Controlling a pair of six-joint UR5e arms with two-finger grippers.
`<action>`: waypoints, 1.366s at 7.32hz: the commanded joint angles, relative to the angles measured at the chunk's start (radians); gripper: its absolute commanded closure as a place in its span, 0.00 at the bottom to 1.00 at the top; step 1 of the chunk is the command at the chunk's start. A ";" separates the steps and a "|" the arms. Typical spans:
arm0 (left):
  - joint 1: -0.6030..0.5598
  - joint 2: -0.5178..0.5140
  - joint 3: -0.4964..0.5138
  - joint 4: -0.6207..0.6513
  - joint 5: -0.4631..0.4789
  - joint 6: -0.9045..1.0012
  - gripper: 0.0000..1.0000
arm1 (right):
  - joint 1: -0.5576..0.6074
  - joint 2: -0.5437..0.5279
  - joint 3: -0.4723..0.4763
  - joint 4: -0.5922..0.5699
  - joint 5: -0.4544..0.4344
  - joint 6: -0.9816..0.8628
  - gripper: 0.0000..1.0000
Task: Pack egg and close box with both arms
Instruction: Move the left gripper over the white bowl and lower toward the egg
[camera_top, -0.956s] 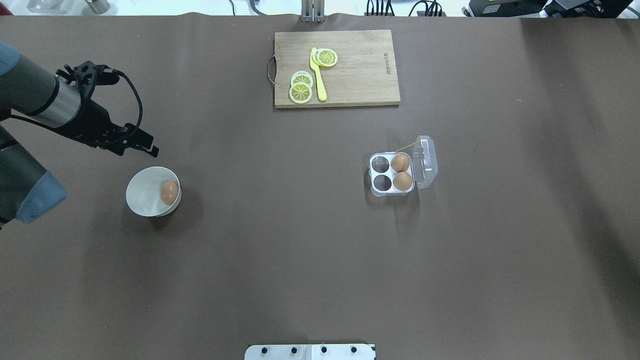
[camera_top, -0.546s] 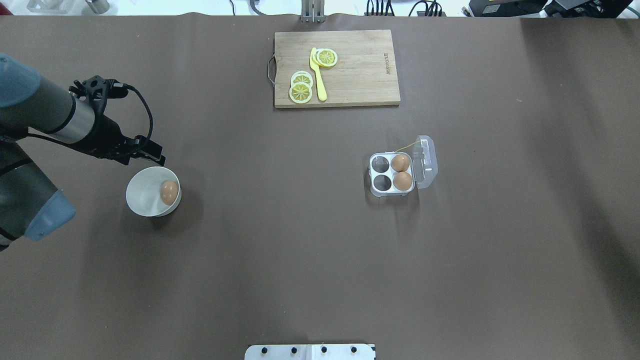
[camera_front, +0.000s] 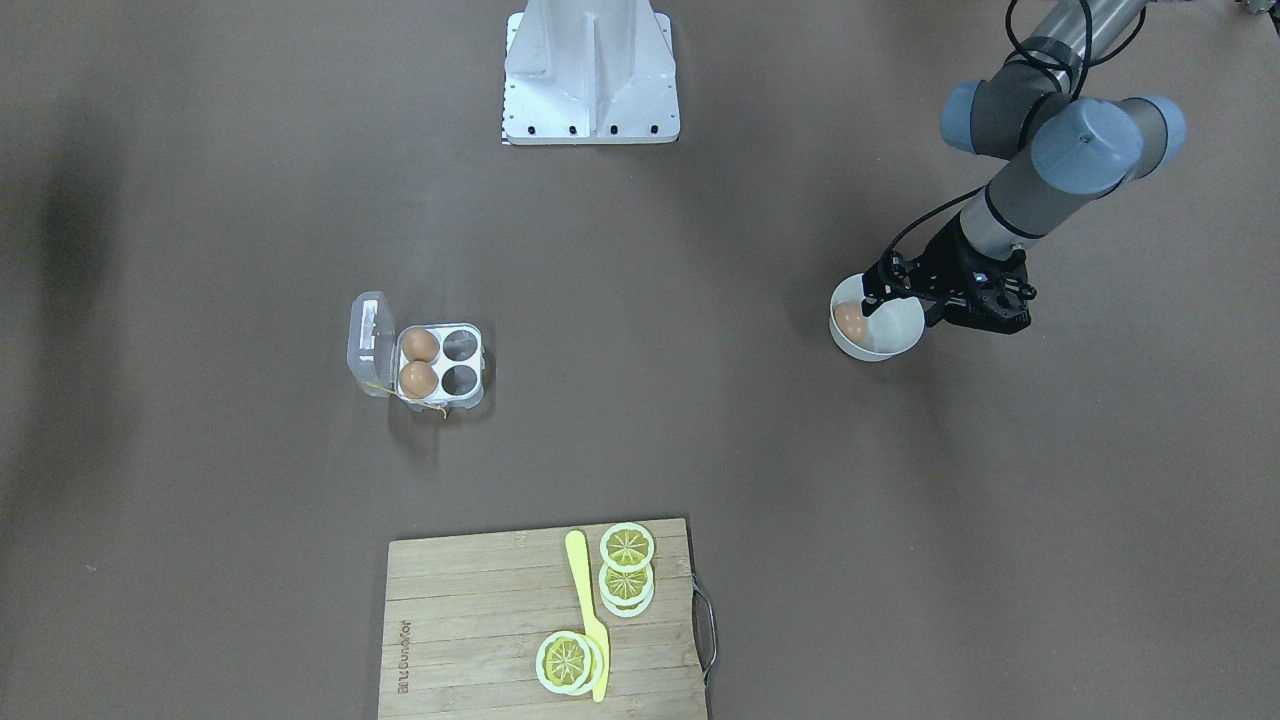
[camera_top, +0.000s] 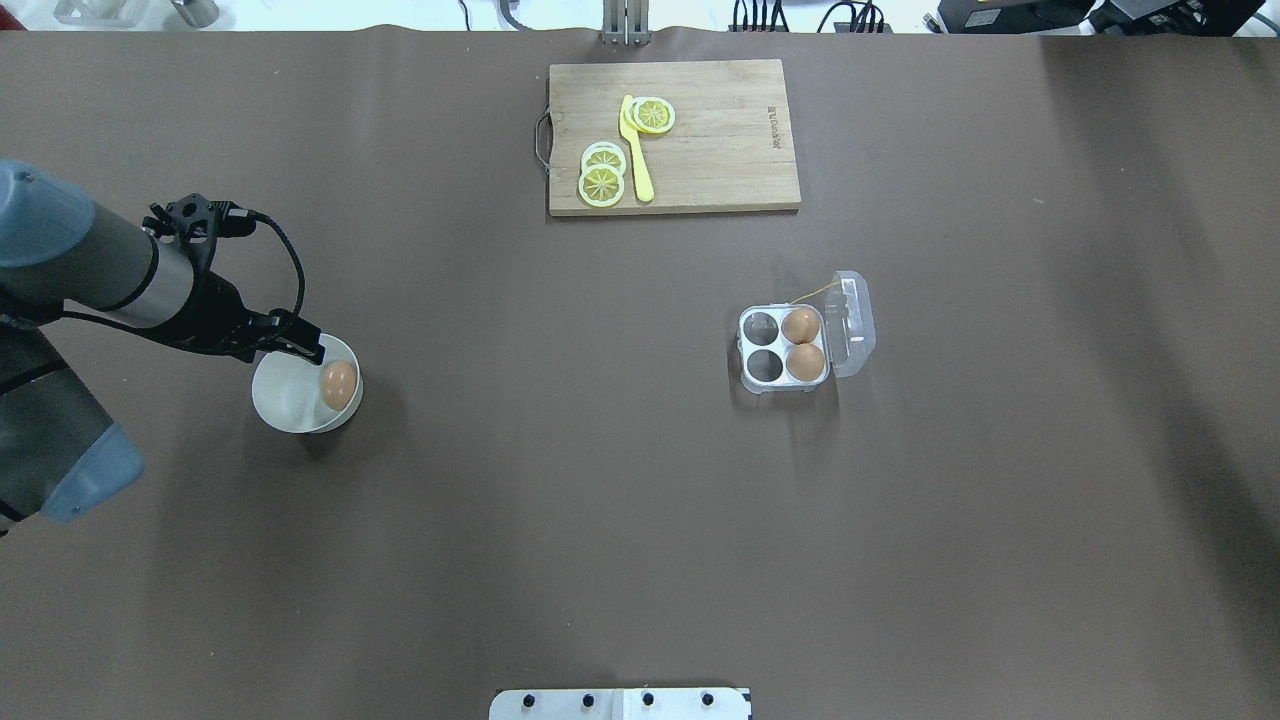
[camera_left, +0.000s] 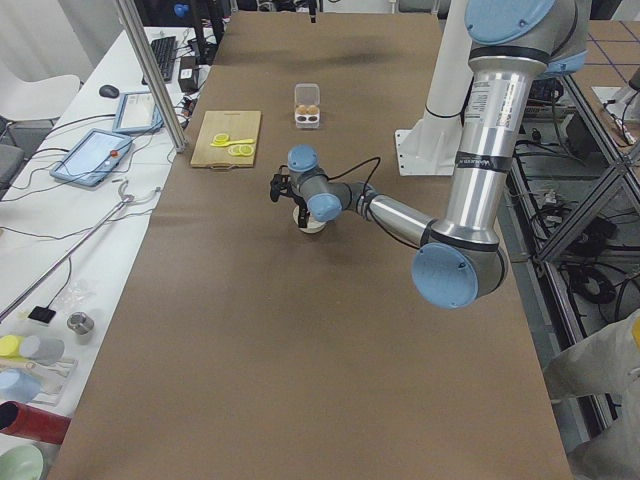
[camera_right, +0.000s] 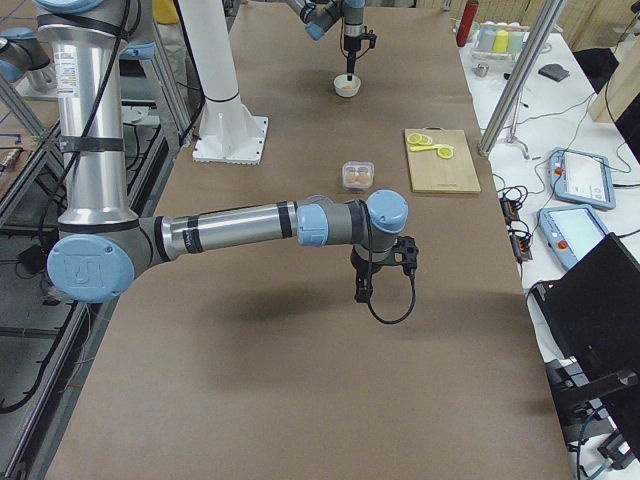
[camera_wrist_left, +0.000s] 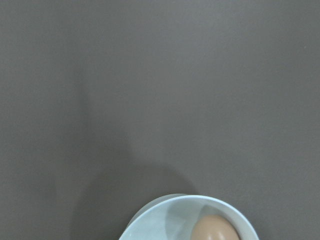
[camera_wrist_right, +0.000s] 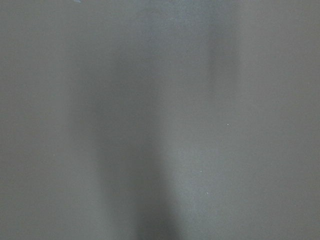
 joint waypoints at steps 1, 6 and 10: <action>0.024 0.003 -0.016 -0.020 0.002 -0.030 0.07 | 0.000 -0.001 -0.004 0.000 -0.002 -0.001 0.00; 0.067 0.006 -0.010 -0.020 0.056 -0.038 0.07 | 0.000 -0.014 -0.005 0.000 0.000 -0.007 0.00; 0.067 0.009 -0.004 -0.022 0.056 -0.040 0.07 | 0.000 -0.017 -0.004 0.000 0.000 -0.005 0.00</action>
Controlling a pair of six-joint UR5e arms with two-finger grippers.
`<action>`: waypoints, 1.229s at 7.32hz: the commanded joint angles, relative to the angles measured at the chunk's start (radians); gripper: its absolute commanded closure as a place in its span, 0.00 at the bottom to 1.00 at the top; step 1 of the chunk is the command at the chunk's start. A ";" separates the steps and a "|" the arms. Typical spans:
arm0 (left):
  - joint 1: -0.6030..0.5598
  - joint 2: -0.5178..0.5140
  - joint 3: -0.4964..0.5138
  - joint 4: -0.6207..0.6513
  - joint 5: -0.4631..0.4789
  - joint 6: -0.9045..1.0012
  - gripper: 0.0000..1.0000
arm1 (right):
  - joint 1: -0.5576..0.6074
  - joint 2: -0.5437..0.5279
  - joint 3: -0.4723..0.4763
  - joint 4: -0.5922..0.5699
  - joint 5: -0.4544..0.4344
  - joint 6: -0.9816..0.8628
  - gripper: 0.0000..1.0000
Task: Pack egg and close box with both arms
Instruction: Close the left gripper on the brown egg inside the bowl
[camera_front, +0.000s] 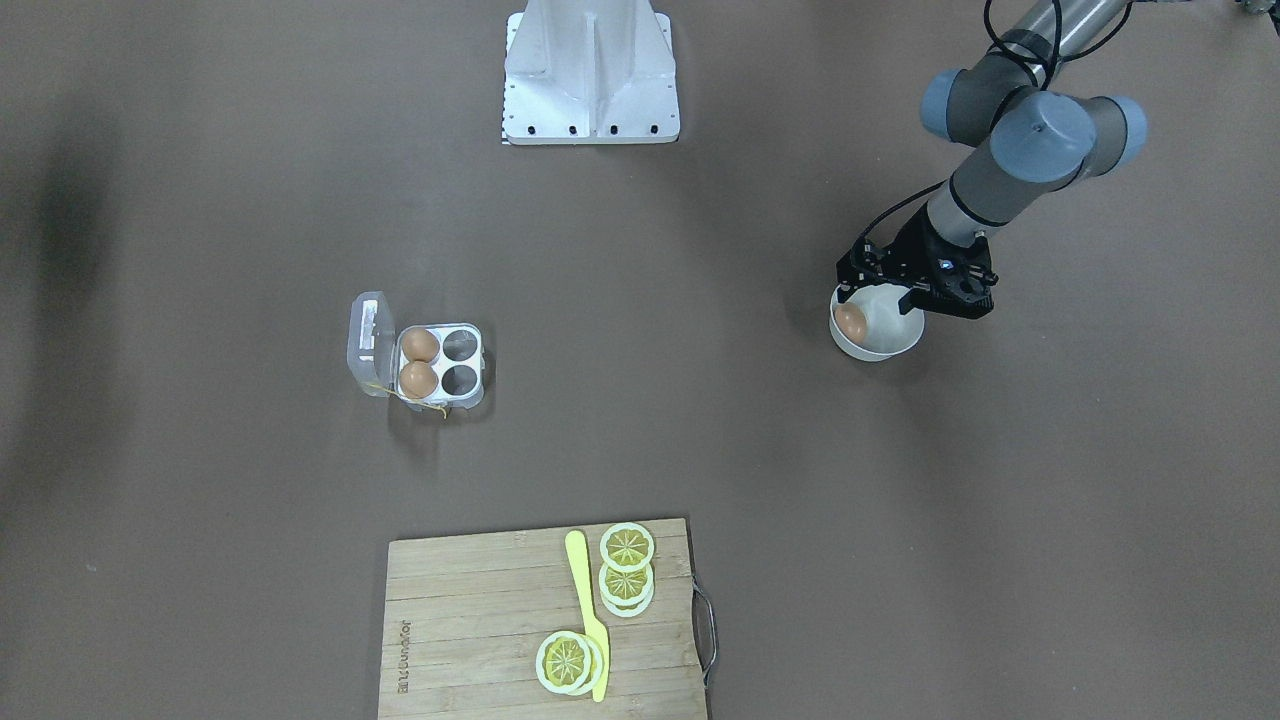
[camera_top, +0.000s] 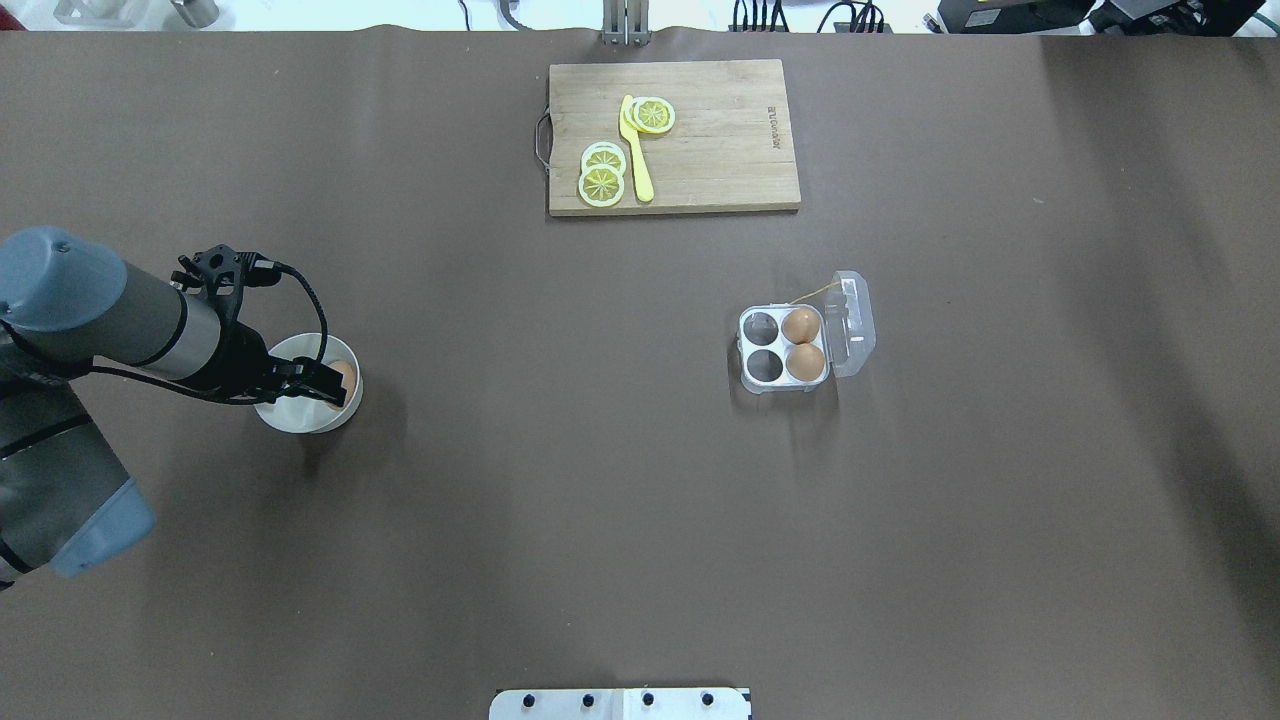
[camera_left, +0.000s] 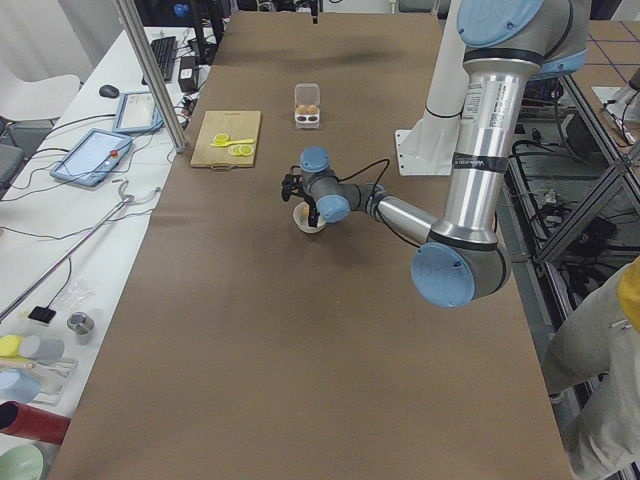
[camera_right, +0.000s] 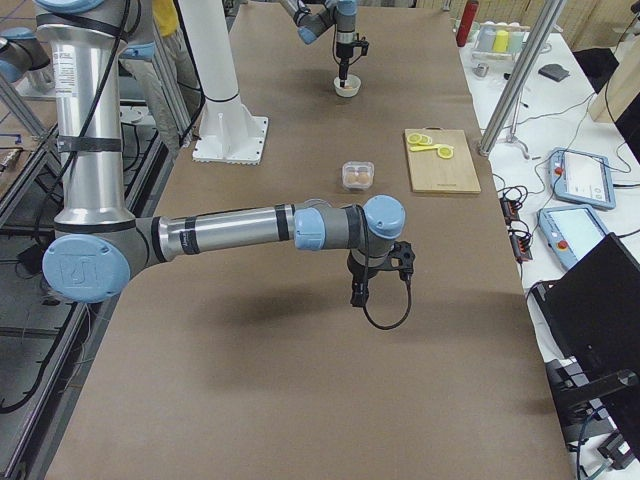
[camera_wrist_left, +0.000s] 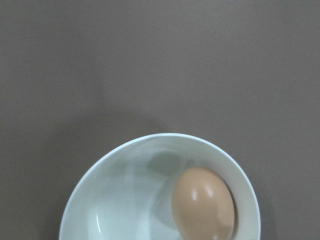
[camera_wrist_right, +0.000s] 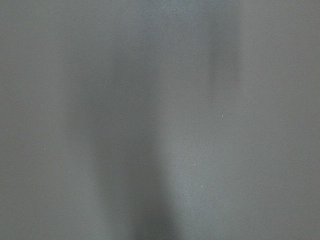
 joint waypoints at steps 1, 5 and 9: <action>0.000 -0.011 0.021 0.000 0.001 0.001 0.07 | 0.000 -0.001 -0.002 0.000 0.000 -0.001 0.00; 0.002 -0.030 0.030 0.000 0.000 -0.006 0.14 | 0.000 -0.001 -0.006 0.000 -0.002 -0.002 0.00; 0.003 -0.062 0.055 0.001 0.003 -0.011 0.15 | 0.000 -0.001 -0.008 0.000 -0.002 -0.002 0.00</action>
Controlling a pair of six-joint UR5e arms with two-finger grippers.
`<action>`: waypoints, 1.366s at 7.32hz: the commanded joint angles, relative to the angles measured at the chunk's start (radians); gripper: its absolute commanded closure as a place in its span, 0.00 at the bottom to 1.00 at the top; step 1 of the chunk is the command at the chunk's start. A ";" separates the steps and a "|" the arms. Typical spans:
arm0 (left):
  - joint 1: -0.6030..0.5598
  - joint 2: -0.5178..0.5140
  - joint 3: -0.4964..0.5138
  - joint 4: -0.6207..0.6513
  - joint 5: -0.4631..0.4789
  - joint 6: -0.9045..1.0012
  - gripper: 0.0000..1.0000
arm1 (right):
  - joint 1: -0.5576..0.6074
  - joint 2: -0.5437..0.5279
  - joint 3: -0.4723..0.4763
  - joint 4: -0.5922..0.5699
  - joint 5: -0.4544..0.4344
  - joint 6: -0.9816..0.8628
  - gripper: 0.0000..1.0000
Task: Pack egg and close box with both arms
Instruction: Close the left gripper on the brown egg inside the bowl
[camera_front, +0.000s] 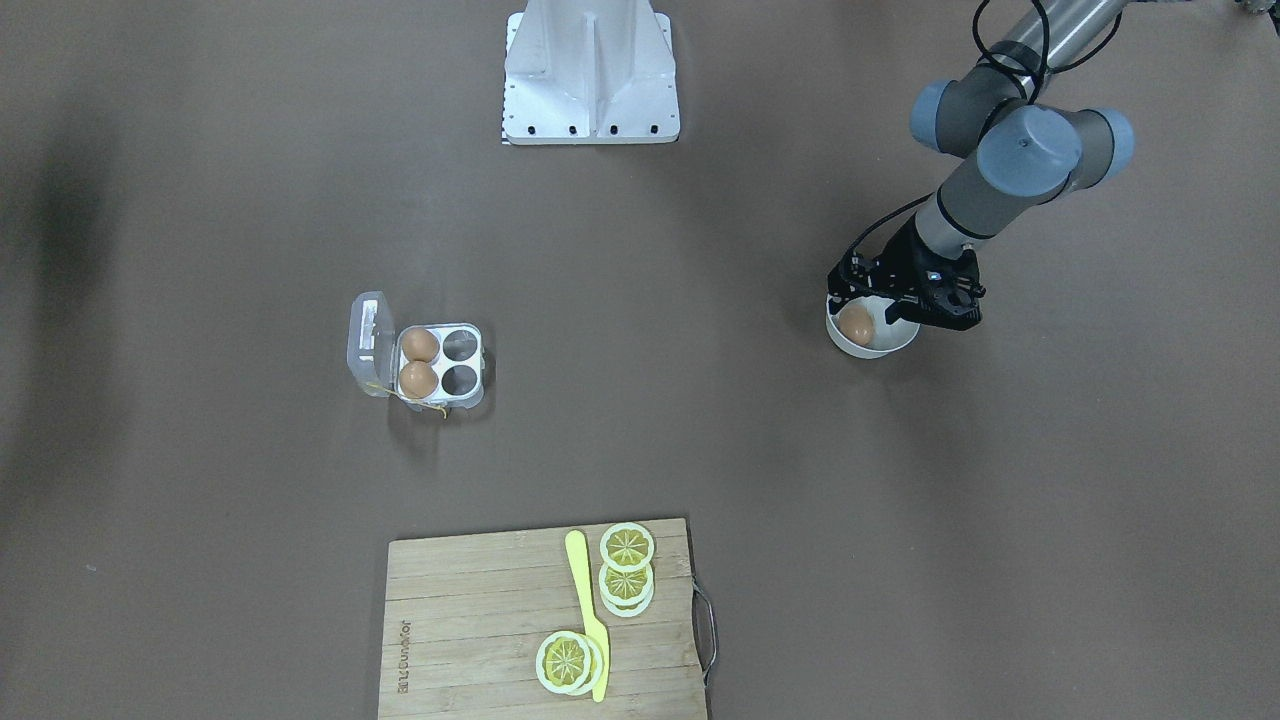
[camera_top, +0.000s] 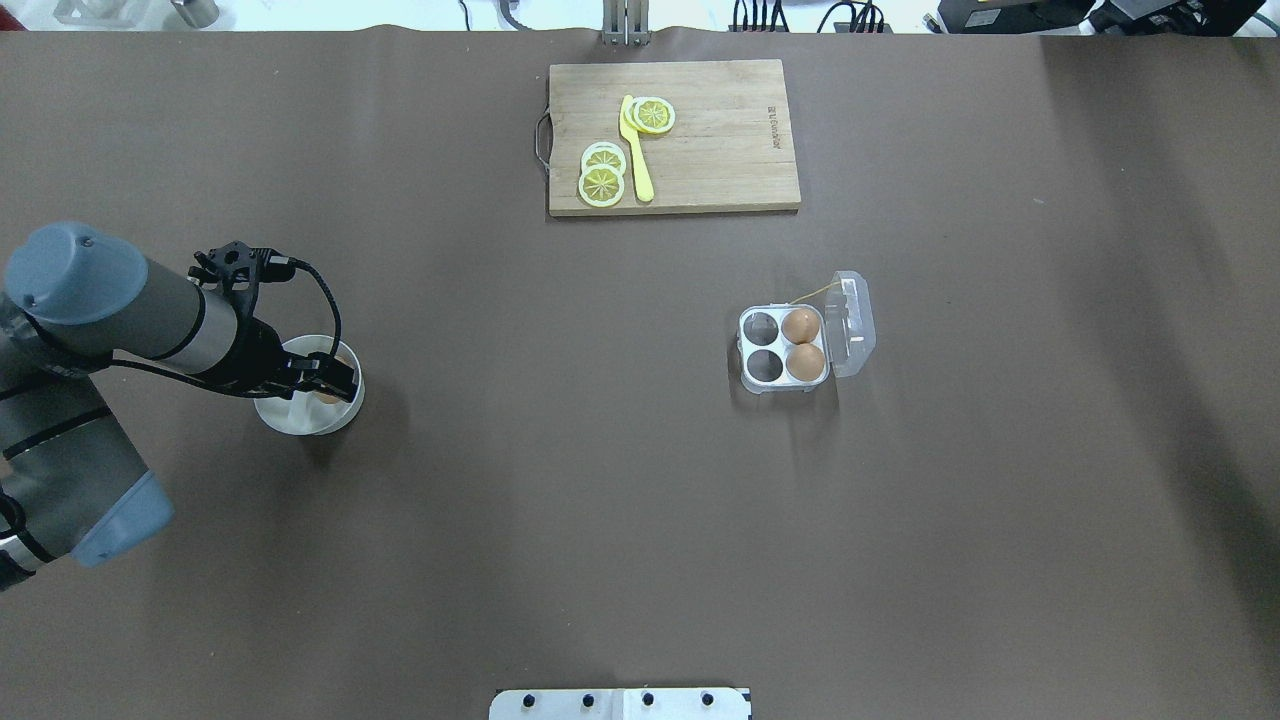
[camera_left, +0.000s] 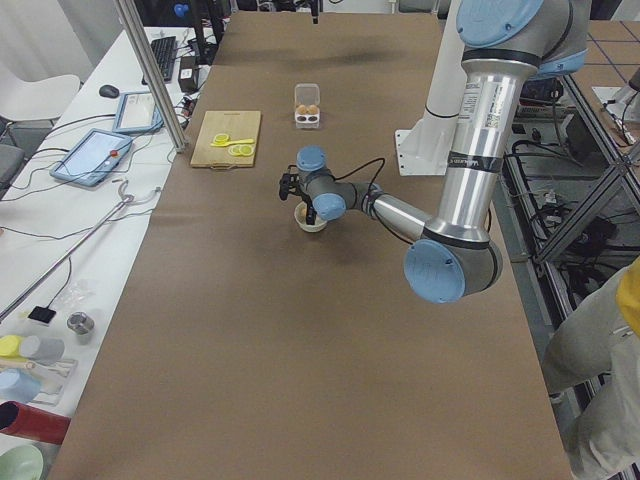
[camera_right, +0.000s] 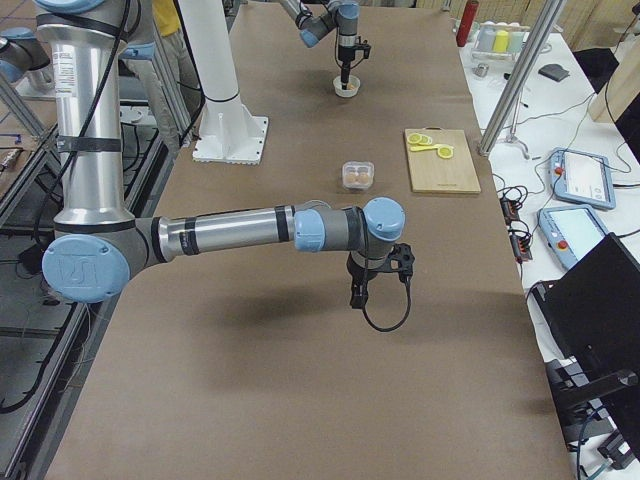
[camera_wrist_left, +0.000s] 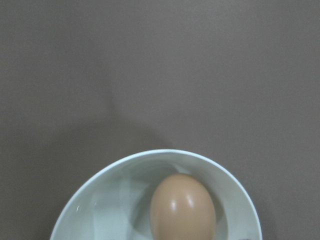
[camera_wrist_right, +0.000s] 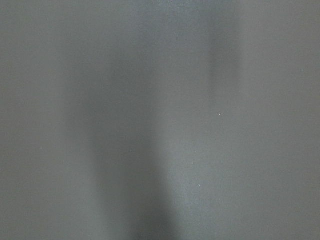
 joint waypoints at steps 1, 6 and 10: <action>0.000 -0.019 0.023 0.001 0.002 0.001 0.15 | 0.000 0.000 -0.001 0.000 -0.001 -0.001 0.00; 0.000 -0.028 0.040 -0.002 0.020 0.007 0.41 | 0.000 0.000 -0.001 0.000 0.001 -0.001 0.00; -0.001 -0.025 0.035 -0.003 0.013 0.006 0.67 | 0.000 -0.002 0.001 0.000 0.001 -0.001 0.00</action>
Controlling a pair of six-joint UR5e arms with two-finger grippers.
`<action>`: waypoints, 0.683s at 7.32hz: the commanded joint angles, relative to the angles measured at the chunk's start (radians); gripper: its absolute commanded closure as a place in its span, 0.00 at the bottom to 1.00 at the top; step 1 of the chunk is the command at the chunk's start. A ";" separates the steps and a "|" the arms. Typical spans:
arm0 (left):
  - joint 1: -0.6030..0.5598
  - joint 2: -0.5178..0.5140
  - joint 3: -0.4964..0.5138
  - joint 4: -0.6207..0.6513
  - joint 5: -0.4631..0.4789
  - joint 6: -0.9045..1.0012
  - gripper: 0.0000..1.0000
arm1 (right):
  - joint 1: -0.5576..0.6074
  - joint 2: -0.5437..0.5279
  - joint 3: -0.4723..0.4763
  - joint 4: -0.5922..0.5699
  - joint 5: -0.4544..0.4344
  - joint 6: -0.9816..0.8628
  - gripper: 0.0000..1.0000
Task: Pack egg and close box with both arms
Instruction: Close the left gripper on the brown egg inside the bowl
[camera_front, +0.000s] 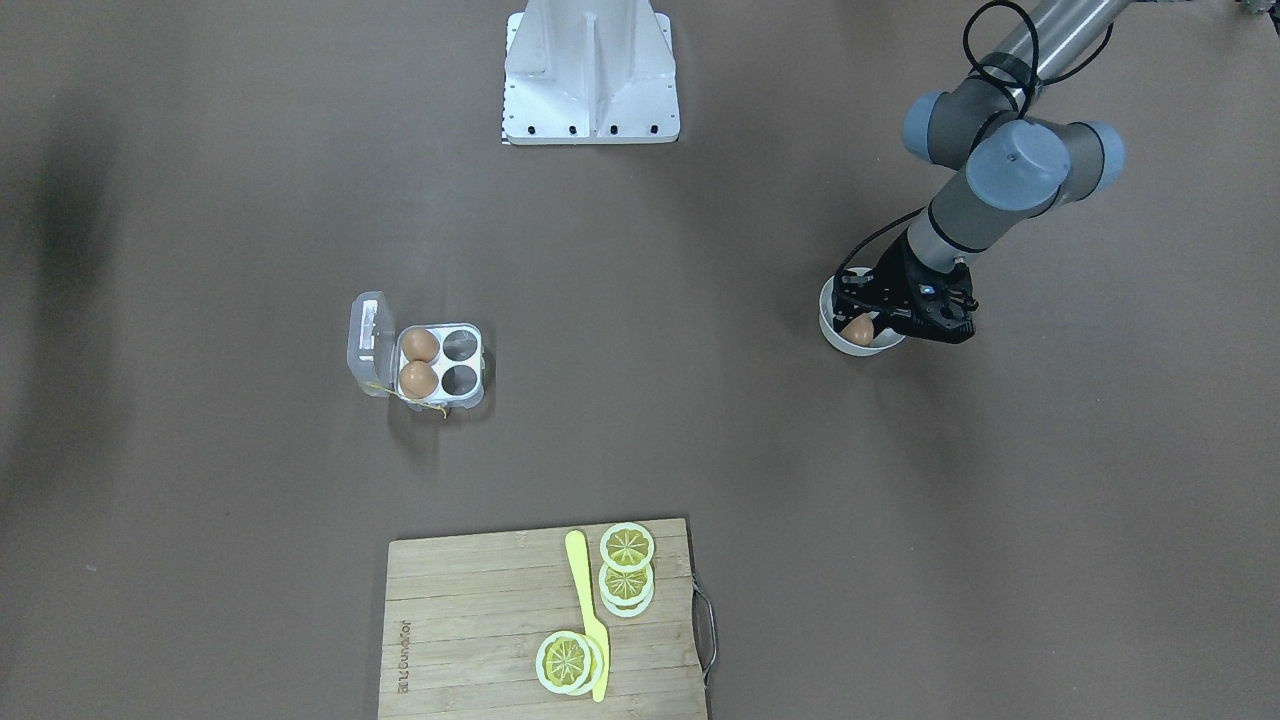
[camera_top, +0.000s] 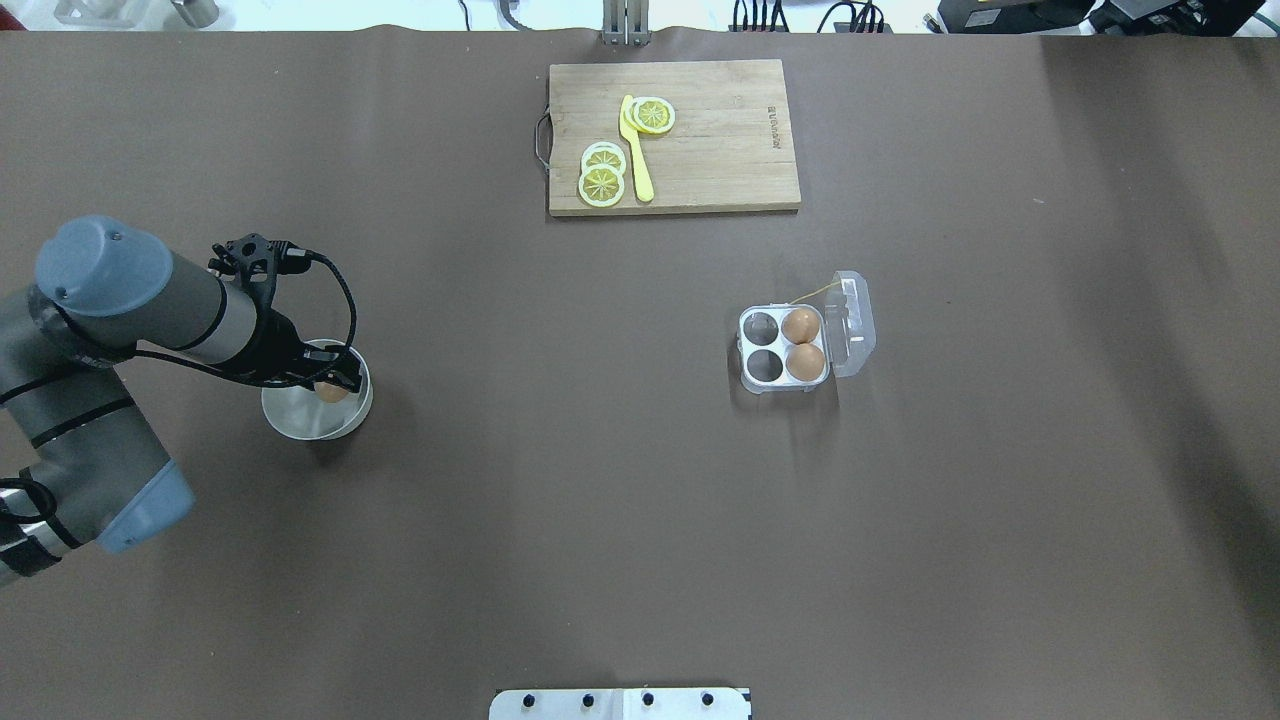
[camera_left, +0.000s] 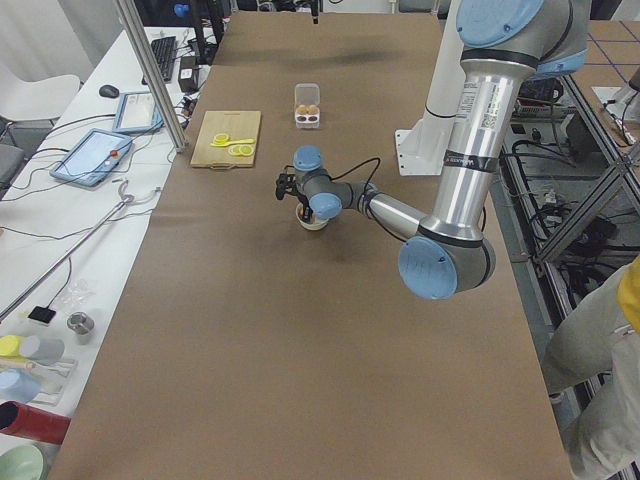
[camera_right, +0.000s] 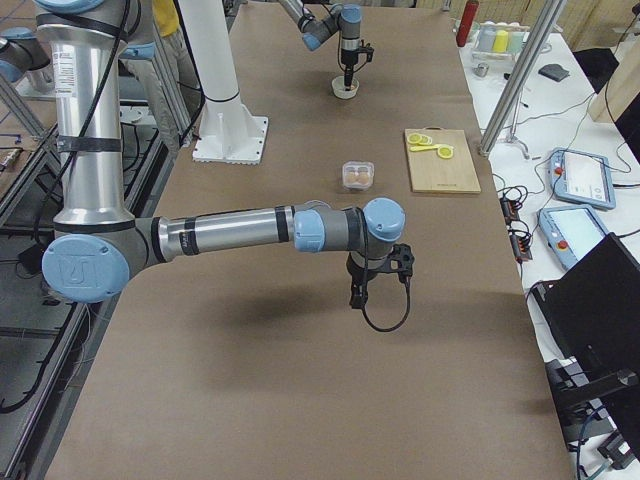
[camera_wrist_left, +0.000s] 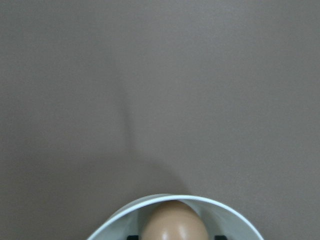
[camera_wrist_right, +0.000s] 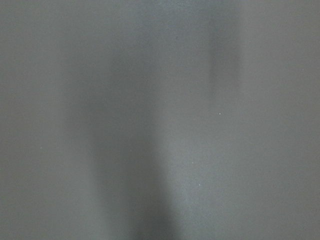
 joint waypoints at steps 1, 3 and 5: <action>0.000 0.004 0.002 0.000 -0.007 -0.003 0.77 | 0.000 0.000 0.000 0.000 0.000 -0.001 0.00; -0.002 0.010 -0.012 0.000 -0.011 -0.001 0.78 | 0.000 0.000 0.000 0.000 0.000 0.000 0.00; -0.014 0.016 -0.040 0.005 -0.109 -0.009 0.78 | 0.000 0.000 0.000 0.000 0.000 0.000 0.00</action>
